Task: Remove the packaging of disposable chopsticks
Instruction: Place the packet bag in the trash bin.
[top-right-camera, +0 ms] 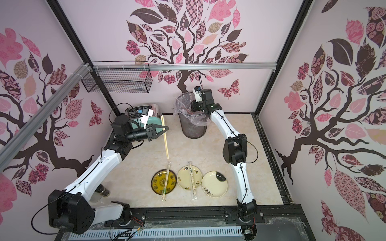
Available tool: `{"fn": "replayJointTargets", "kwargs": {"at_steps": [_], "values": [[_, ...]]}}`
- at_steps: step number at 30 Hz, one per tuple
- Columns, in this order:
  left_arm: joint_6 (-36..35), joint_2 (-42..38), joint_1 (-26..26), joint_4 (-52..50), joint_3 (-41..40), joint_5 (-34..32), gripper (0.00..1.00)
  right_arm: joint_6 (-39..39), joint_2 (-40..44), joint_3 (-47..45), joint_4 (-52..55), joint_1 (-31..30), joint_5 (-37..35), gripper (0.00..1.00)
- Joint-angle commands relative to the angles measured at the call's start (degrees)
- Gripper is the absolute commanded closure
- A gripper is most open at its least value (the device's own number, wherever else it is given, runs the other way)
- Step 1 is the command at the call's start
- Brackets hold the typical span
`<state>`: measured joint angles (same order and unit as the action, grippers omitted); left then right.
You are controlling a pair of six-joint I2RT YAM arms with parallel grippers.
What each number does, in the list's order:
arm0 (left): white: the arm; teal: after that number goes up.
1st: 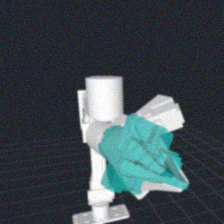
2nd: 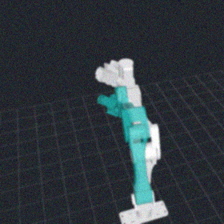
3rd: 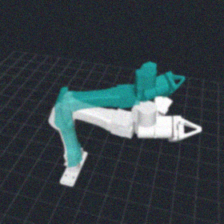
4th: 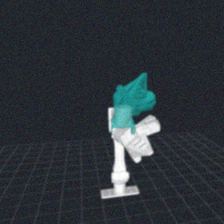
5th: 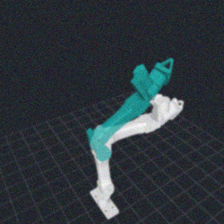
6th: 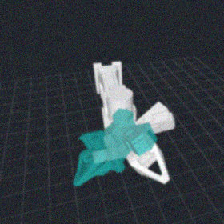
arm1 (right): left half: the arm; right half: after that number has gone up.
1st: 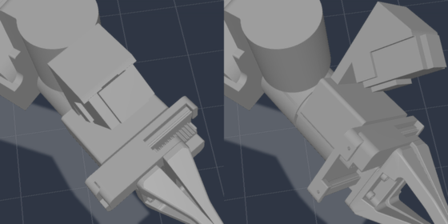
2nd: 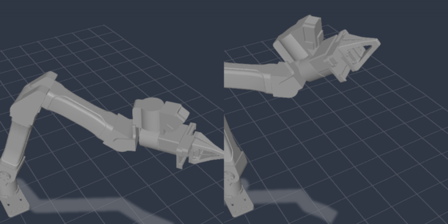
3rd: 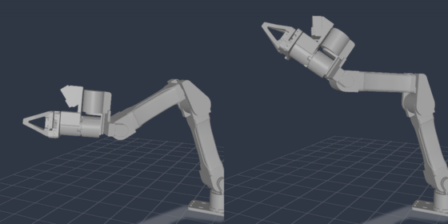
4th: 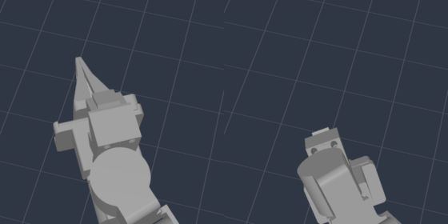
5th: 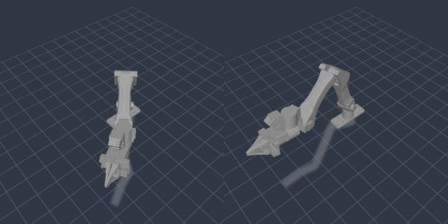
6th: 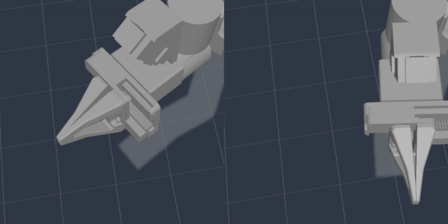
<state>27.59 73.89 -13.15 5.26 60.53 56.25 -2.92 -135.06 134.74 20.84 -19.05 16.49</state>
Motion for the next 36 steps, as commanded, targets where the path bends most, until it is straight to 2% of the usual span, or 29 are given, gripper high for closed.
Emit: {"fn": "replayJointTargets", "kwargs": {"at_steps": [1, 4, 6, 7, 16, 31, 34, 36], "values": [[-0.35, 0.19, 0.12, 0.37, 1.30, 0.72, 1.00, 1.57, -3.26, 1.73, 2.49, -0.28, -0.78, 0.99], [-0.35, 0.54, 0.14, 0.20, 1.38, 0.69, 1.00, 1.77, -3.78, 2.05, 2.54, -0.29, -1.58, 0.85], [-0.26, 0.72, 0.12, 0.21, 1.52, 0.69, 1.00, 1.95, -3.89, 2.56, 2.58, -0.29, -1.72, 0.69], [-0.26, 0.81, 0.10, 0.17, 1.45, 0.69, 1.00, 2.02, -3.80, 2.97, 2.65, -0.29, -1.83, 0.64], [-0.18, 0.99, 0.11, 0.24, 1.52, 0.70, 1.00, 1.24, -1.21, 9.44, 2.48, -0.28, -1.88, 0.43], [-0.04, 0.64, 0.14, 0.28, 1.56, 0.71, 1.00, 1.88, 7.04, 7.66, 2.59, -0.28, -3.23, 0.33], [-0.08, 0.51, 0.13, 0.31, 1.59, 0.80, 1.00, 0.95, 11.43, 4.12, 2.38, -0.28, -1.68, 0.29], [-0.20, 0.23, 0.11, 0.31, 1.52, 0.77, 1.00, -0.34, 17.01, -3.10, -0.51, -0.29, 0.05, 0.27]]}}
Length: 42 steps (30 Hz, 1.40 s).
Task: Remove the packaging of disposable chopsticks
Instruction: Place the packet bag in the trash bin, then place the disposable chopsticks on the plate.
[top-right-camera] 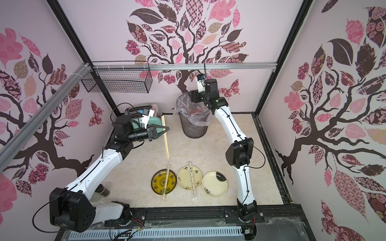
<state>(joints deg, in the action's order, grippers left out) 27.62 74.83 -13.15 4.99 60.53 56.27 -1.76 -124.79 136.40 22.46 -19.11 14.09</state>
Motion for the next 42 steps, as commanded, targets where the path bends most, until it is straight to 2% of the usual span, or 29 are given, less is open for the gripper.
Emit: {"fn": "replayJointTargets", "kwargs": {"at_steps": [1, 8, 15, 19, 22, 25, 28, 32, 42], "values": [[-0.24, -0.70, 0.13, 0.49, 1.52, 0.77, 1.00, -2.01, 9.36, -9.16, -4.15, -0.27, 3.05, 0.27], [-0.26, -0.80, 0.14, 0.48, 1.45, 0.61, 1.00, -8.38, 32.59, -45.95, -23.18, -0.18, 6.50, 0.26], [-0.23, -1.30, 0.05, 0.63, 1.44, 0.66, 1.00, -14.98, 47.29, -69.69, -31.58, -0.84, 13.82, 0.26], [-0.72, -2.05, -0.08, 0.61, 1.23, 0.42, 1.00, -17.18, 50.68, -79.80, -37.72, -7.91, 16.54, 0.27], [-0.72, -1.71, -0.46, 0.63, 1.22, 0.35, 1.00, -16.54, 49.73, -80.94, -38.09, -15.45, 15.15, 0.28], [-0.84, -1.23, -0.94, 0.62, 1.17, 0.32, 1.00, -19.88, 48.30, -81.64, -43.25, -19.07, 17.07, 0.30], [-1.11, -1.15, -1.26, 0.33, 1.09, 0.25, 1.00, -24.50, 47.11, -82.44, -50.47, -20.21, 19.26, 0.30], [-2.38, -1.09, -2.21, -1.10, 1.44, 0.20, 1.00, -27.01, 43.75, -79.59, -52.71, -20.57, 21.57, 0.31], [-3.18, -1.06, -2.74, -2.09, 1.62, 0.01, 1.00, -31.33, 38.14, -77.16, -57.67, -20.62, 27.17, 0.49]]}}
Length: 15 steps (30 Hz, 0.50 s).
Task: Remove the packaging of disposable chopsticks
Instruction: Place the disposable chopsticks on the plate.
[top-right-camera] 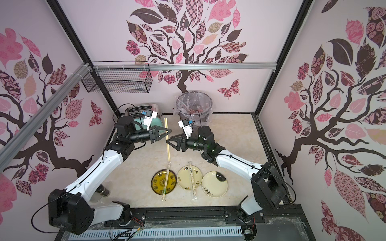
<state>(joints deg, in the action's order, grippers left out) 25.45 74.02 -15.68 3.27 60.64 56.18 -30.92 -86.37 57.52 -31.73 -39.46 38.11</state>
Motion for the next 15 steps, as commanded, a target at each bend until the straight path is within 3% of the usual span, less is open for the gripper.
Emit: {"fn": "replayJointTargets", "kwargs": {"at_steps": [1, 15], "values": [[-1.02, -0.20, -0.15, -0.37, 1.54, 0.09, 1.00, -2.21, -0.39, 1.81, -3.64, -0.32, 3.38, 0.50], [-0.97, -0.02, -0.67, -0.41, 1.64, 0.23, 1.00, -3.09, -3.09, 3.66, -4.61, -0.39, 4.36, 0.72]]}}
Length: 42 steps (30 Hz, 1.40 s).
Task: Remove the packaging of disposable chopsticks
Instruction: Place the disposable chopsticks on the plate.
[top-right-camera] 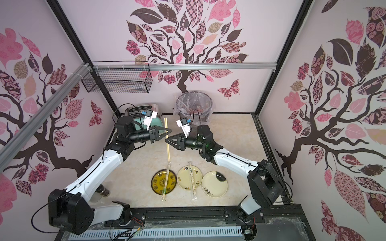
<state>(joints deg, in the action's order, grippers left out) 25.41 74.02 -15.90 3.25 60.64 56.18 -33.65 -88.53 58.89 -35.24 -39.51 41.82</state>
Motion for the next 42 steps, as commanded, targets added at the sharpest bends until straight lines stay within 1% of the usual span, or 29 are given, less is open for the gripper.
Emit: {"fn": "replayJointTargets", "kwargs": {"at_steps": [1, 6, 10, 13, 19, 22, 23, 27, 30, 33, 38, 42], "values": [[-0.97, -0.06, -0.53, -0.48, 1.62, 0.20, 1.00, -0.40, -1.02, 2.36, -1.21, -0.33, 0.60, 0.74], [-0.89, 0.04, -0.52, -0.55, 1.72, 0.08, 1.00, -0.22, -1.29, 2.46, -1.16, -0.42, 0.64, 0.81], [-0.90, 0.32, -0.67, -0.61, 1.72, 0.21, 1.00, 0.48, -0.88, 2.38, -0.37, -0.47, 0.20, 0.93], [-0.89, 0.41, -0.62, -0.60, 1.76, 0.22, 1.00, 0.84, -0.44, 1.83, -0.15, -0.47, -0.64, 1.00], [-0.89, 0.73, -0.62, -1.05, 1.88, -0.54, 1.00, 1.60, 0.45, 0.87, 0.81, -0.40, -2.42, 1.00], [-1.22, 0.44, -0.53, -1.53, 1.89, -1.15, 0.83, 2.00, 1.10, 0.26, 2.17, -0.48, -3.73, 1.00], [-1.32, 0.29, -0.46, -1.76, 1.87, -1.49, 0.74, 2.29, 1.42, 0.04, 2.79, -0.40, -4.26, 1.00], [-1.35, -0.15, -0.12, -1.84, 1.60, -2.21, 0.55, 3.06, 3.11, -1.43, 5.83, -0.46, -6.50, 1.00], [-1.48, -0.37, 0.23, -1.84, 1.50, -2.55, 0.52, 3.25, 5.17, -3.62, 8.50, -0.39, -8.67, 1.00], [-2.15, -0.64, 0.49, -2.23, 1.46, -2.85, 0.50, 4.43, 8.32, -4.87, 15.51, -0.39, -11.59, 1.00], [-2.03, -0.82, 1.30, -2.54, 1.51, -3.19, 0.50, 5.10, 16.06, -7.05, 31.51, 0.86, -18.42, 1.00], [-1.88, -0.76, 1.83, -2.54, 1.50, -3.21, 0.50, 2.92, 21.85, -8.87, 44.90, 4.93, -21.89, 1.00]]}}
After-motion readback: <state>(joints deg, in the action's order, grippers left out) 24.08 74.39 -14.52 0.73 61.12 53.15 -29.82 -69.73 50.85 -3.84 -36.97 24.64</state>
